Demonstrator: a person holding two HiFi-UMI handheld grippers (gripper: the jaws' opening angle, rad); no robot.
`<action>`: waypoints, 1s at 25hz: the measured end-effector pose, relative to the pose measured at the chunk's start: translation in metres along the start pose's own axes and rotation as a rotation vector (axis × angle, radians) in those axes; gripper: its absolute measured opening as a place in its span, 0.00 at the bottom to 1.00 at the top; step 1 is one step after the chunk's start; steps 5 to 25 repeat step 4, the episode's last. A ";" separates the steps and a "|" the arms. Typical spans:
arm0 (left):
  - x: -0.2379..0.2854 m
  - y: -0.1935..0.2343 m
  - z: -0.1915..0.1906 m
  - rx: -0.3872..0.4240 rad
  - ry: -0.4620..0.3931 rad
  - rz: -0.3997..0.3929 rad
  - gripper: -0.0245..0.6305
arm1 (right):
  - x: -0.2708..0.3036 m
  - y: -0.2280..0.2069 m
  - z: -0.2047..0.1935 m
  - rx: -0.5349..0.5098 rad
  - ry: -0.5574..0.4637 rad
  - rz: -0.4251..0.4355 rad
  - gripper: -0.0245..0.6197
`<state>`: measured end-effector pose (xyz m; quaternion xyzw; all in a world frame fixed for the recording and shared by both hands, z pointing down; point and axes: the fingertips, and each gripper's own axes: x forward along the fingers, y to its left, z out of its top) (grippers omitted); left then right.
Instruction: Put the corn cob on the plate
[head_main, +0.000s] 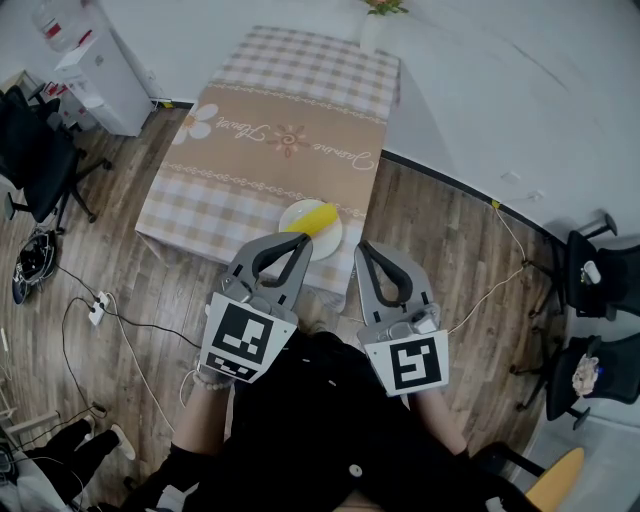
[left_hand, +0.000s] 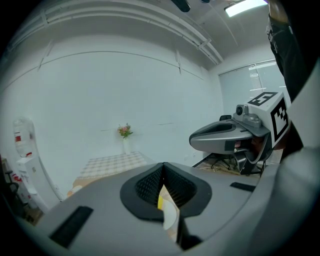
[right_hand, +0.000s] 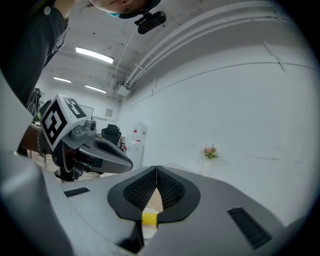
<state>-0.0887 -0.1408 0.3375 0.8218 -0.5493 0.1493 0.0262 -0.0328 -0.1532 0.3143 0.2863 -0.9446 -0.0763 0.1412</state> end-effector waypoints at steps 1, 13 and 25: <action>0.000 0.000 0.000 0.000 0.000 -0.002 0.06 | 0.000 0.000 0.000 0.000 0.001 0.001 0.10; 0.002 -0.002 0.000 0.003 0.000 -0.006 0.06 | 0.000 0.001 -0.002 -0.001 0.008 0.004 0.10; 0.002 -0.002 0.000 0.003 0.000 -0.006 0.06 | 0.000 0.001 -0.002 -0.001 0.008 0.004 0.10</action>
